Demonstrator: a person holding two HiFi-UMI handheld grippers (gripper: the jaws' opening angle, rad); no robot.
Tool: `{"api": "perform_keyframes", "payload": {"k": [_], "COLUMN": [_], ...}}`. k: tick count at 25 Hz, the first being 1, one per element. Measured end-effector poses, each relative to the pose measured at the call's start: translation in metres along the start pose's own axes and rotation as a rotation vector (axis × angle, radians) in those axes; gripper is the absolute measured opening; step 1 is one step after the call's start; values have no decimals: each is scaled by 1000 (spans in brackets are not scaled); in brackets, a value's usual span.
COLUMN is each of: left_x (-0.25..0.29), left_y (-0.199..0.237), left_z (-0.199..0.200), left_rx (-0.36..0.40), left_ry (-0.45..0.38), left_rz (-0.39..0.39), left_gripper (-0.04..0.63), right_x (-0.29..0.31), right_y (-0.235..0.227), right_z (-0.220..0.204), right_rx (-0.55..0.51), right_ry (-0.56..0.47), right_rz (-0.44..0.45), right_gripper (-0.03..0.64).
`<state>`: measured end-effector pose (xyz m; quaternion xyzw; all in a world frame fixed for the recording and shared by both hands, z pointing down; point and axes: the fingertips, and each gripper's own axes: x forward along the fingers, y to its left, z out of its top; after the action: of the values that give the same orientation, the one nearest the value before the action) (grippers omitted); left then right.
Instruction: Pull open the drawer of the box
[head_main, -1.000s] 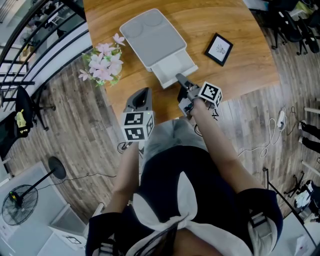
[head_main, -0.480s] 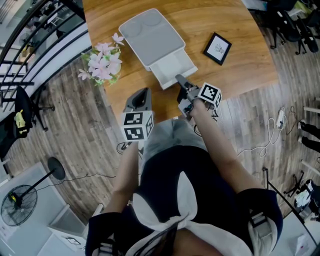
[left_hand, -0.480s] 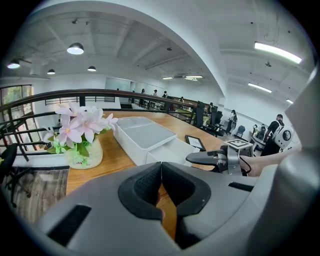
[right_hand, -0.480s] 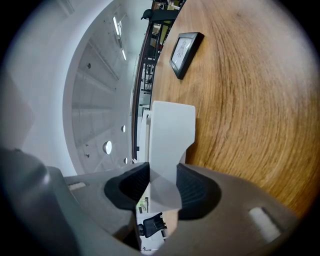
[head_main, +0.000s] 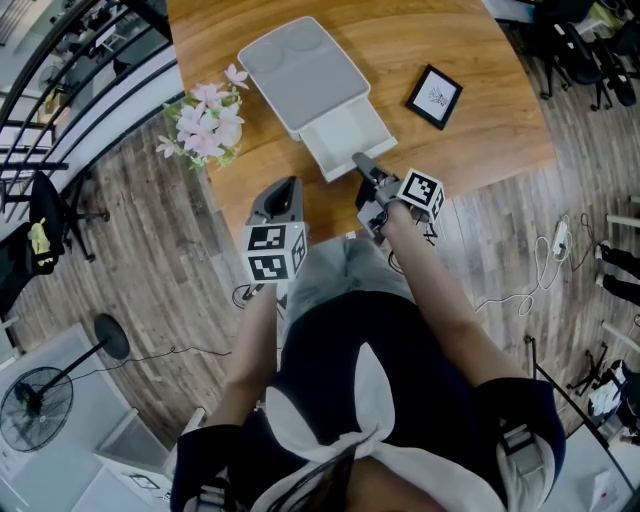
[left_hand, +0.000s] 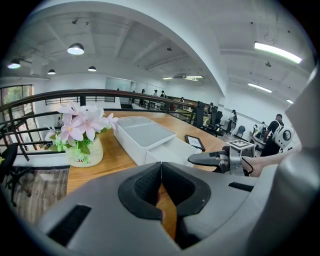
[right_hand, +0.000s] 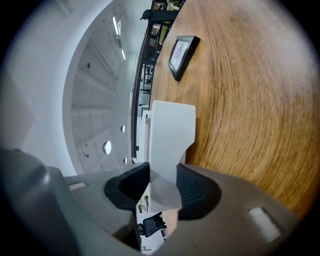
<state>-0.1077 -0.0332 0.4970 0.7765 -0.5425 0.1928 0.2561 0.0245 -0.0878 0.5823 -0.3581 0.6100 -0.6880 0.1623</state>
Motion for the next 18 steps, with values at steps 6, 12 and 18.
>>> {"api": "perform_keyframes", "payload": {"k": [6, 12, 18], "left_x": [-2, -6, -5], "left_y": [-3, -6, -9], "left_z": [-2, -4, -6], "left_rx": [0, 0, 6], "left_ry": [-2, -4, -3], "left_rz": [0, 0, -3], "left_gripper": [18, 18, 18], "right_x": [-5, -12, -15], "right_y": [-2, -3, -7], "right_z": [-1, -5, -6], "right_rx": [-2, 4, 4], "right_ry": [0, -2, 0], "right_rz": [1, -6, -7], "right_gripper": [167, 167, 167]}}
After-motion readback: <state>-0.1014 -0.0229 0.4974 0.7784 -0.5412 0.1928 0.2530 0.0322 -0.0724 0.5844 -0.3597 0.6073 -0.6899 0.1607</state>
